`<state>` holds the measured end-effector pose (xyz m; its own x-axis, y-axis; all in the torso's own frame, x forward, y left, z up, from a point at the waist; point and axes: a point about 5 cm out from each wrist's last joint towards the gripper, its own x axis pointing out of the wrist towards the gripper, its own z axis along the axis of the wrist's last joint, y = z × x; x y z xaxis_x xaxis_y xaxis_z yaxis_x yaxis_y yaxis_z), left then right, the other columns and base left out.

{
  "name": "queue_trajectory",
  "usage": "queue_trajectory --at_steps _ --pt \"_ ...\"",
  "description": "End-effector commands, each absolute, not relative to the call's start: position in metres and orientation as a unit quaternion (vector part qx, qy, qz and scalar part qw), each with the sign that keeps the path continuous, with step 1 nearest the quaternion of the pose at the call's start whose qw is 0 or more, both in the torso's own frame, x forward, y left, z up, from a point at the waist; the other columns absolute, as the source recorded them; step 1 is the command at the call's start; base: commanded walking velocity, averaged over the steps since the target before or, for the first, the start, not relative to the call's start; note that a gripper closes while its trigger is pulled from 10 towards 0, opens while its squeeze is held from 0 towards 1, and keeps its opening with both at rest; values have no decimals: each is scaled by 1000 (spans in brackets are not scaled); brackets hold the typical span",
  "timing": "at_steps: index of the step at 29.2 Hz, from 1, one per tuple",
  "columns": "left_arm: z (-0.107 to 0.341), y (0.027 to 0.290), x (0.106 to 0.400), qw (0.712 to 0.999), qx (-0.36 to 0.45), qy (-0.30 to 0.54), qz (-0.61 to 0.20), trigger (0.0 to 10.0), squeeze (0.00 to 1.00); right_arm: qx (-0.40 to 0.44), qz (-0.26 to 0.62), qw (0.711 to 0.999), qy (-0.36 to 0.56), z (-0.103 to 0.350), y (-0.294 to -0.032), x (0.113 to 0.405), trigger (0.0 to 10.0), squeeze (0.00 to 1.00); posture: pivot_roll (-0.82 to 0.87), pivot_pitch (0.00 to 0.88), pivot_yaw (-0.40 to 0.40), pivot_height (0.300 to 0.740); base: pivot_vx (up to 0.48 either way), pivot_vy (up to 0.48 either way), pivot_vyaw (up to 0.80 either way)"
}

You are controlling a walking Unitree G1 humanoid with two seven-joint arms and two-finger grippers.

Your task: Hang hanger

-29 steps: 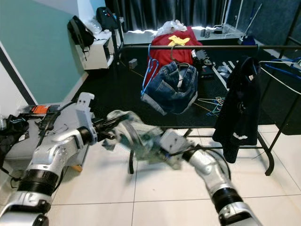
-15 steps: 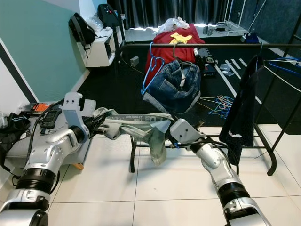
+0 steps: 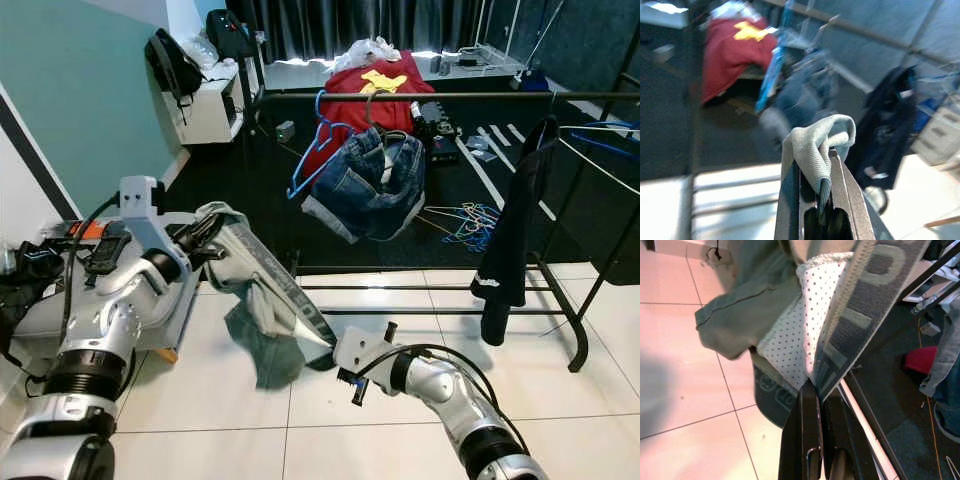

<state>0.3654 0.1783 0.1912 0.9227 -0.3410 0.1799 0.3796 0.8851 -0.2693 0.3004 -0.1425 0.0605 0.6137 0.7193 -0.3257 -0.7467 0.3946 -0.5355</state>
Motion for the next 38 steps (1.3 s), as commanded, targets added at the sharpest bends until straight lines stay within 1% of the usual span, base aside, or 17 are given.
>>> queue_trajectory --at_steps 1,4,7,9,10,12,13,18,19,22,23,29,30,33,38 --pt "199 184 363 967 -151 -94 -182 10000 0 -332 445 831 44 51 -145 295 0 0 -64 0 77 740 0 0 0" --pt "201 182 362 964 -154 -101 -191 10000 0 -330 449 830 43 51 -143 295 0 0 -65 0 76 740 0 0 0" --pt "205 174 360 952 -172 -118 -224 10000 0 -320 455 831 31 54 -137 295 0 0 -66 0 74 740 0 0 0" --pt "205 174 360 952 -172 -118 -224 10000 0 -320 455 831 31 54 -137 295 0 0 -66 0 74 740 0 0 0" --pt "206 170 358 948 -173 -120 -240 10000 0 -315 453 834 23 57 -133 296 0 0 -67 0 73 740 0 0 0" --pt "206 170 358 948 -173 -120 -240 10000 0 -315 453 834 23 57 -133 296 0 0 -67 0 73 740 0 0 0" --pt "204 166 357 947 -170 -115 -249 10000 0 -312 447 838 11 60 -131 297 0 0 -66 0 72 740 0 0 0" --pt "199 162 356 949 -157 -106 -254 10000 0 -301 445 843 -7 63 -123 296 0 0 -64 0 70 740 0 0 0" --pt "199 162 356 948 -155 -106 -256 10000 0 -296 446 845 -10 63 -120 296 1020 0 -64 0 69 740 0 0 0" --pt "199 161 356 948 -154 -106 -258 10000 0 -294 446 846 -12 63 -119 295 1020 0 -64 0 69 740 0 0 0" --pt "199 160 355 946 -154 -106 -264 10000 0 -278 444 852 -19 66 -117 295 10000 1000 -65 0 69 740 0 0 0" --pt "200 159 354 944 -157 -106 -270 10000 0 -281 441 852 -21 67 -118 296 10000 1000 -66 0 70 740 0 0 0" --pt "201 159 354 942 -159 -110 -274 10000 0 -292 433 852 -27 69 -120 297 10000 0 -67 0 69 740 0 0 0" --pt "205 164 356 943 -166 -121 -261 10000 0 -319 401 858 -41 74 -131 302 10000 0 -70 0 70 740 0 0 0" --pt "210 172 359 946 -176 -136 -236 10000 0 -325 363 872 -55 81 -144 306 10000 0 -68 0 70 740 0 0 0"
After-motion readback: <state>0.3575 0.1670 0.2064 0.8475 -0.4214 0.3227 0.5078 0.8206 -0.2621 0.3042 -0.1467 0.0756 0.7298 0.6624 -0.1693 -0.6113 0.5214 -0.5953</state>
